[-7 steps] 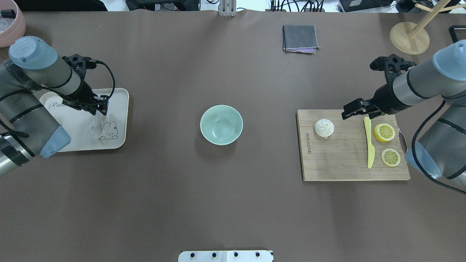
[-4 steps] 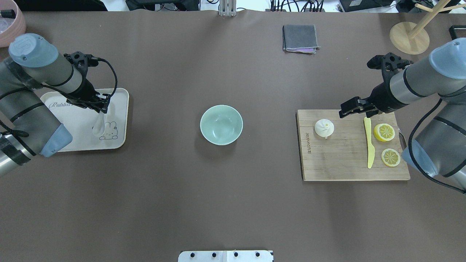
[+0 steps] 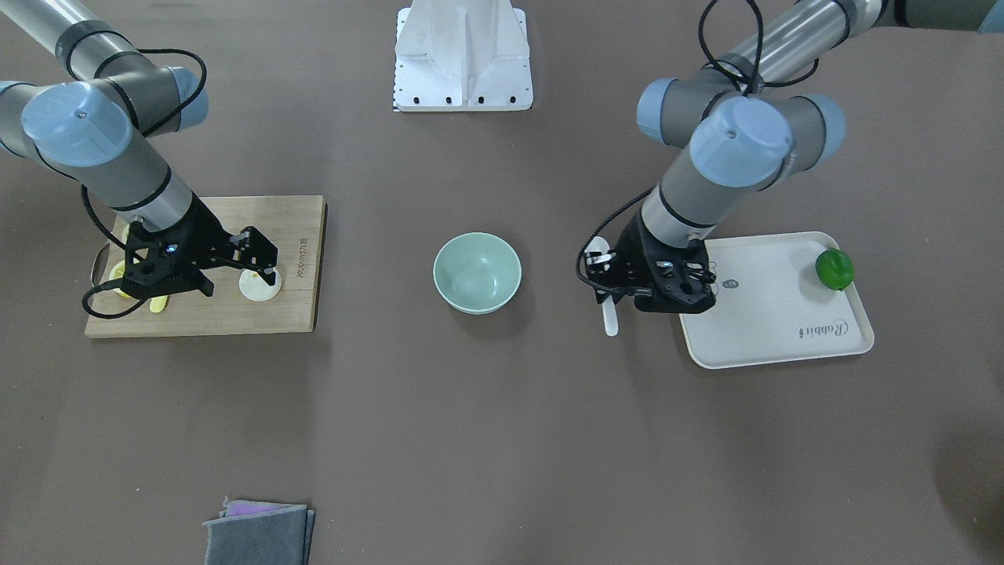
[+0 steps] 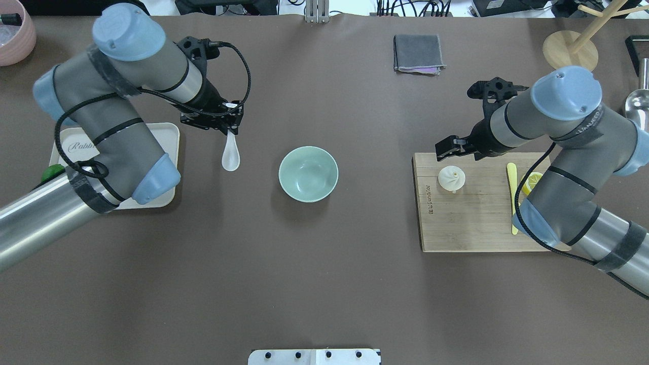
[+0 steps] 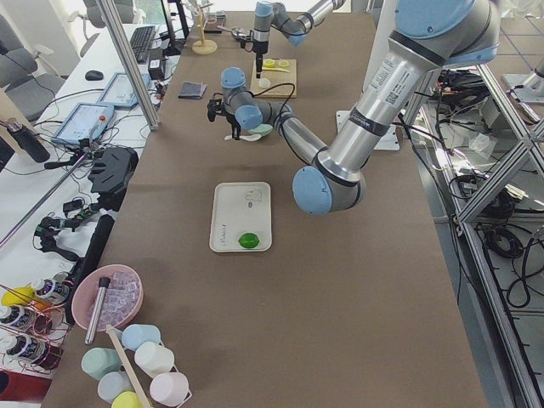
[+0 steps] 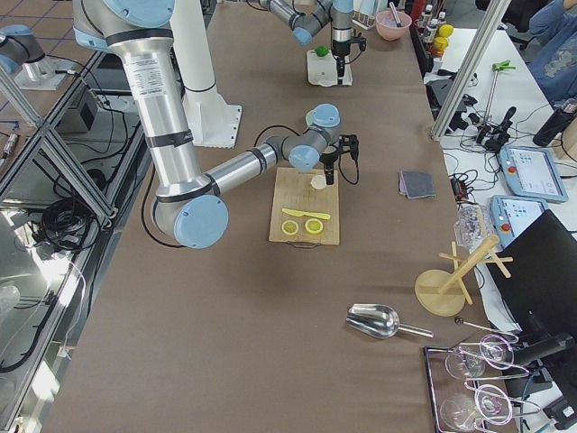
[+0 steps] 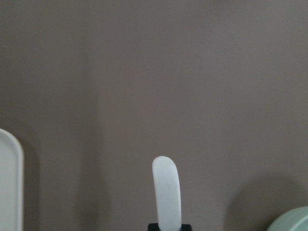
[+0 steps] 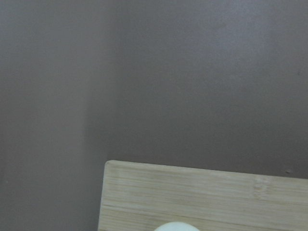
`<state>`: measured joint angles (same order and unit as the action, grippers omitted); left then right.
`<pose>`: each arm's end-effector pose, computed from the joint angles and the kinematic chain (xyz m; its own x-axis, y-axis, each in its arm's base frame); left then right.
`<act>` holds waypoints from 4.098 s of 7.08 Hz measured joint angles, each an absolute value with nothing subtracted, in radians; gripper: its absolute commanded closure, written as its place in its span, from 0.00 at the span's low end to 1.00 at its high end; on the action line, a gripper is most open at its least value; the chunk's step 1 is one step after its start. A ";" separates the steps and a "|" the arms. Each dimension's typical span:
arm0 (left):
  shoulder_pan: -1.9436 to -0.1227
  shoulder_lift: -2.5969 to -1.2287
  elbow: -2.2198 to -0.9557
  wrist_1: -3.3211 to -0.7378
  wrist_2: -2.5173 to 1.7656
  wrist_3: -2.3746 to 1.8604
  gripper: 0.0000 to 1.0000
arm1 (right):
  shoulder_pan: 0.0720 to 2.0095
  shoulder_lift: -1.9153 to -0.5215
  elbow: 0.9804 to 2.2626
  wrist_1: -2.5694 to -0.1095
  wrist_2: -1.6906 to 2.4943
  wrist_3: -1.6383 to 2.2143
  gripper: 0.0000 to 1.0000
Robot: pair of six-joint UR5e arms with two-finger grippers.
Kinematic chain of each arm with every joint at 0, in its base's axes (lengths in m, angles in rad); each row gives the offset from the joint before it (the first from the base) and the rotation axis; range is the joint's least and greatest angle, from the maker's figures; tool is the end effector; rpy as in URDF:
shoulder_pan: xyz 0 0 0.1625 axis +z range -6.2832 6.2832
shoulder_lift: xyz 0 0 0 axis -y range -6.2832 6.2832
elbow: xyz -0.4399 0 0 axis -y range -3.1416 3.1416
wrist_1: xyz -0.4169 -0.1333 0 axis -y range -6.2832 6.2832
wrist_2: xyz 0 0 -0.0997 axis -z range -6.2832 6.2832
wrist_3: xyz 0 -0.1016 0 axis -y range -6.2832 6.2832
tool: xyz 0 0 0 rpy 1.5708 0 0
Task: Put spoon and bun in bowl
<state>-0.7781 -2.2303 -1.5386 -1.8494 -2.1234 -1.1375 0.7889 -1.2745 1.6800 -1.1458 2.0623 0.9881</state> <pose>0.4685 -0.5740 0.2403 0.5261 -0.0168 -0.8502 0.0907 0.9952 0.0365 -0.3939 -0.5178 0.4056 0.6060 -0.0783 0.7916 -0.0558 0.9885 0.1404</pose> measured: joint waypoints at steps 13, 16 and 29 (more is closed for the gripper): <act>-0.625 -2.419 -1.334 -2.002 -1.883 -1.257 0.03 | 0.748 -1.295 1.667 -1.157 2.045 0.999 1.00; -0.687 -2.403 -1.399 -1.987 -1.933 -1.249 0.02 | 0.763 -1.203 1.739 -1.306 2.045 1.015 1.00; -1.162 -1.882 -1.705 -1.977 -2.373 -0.770 0.02 | 0.659 -1.050 1.799 -1.402 1.863 1.315 0.00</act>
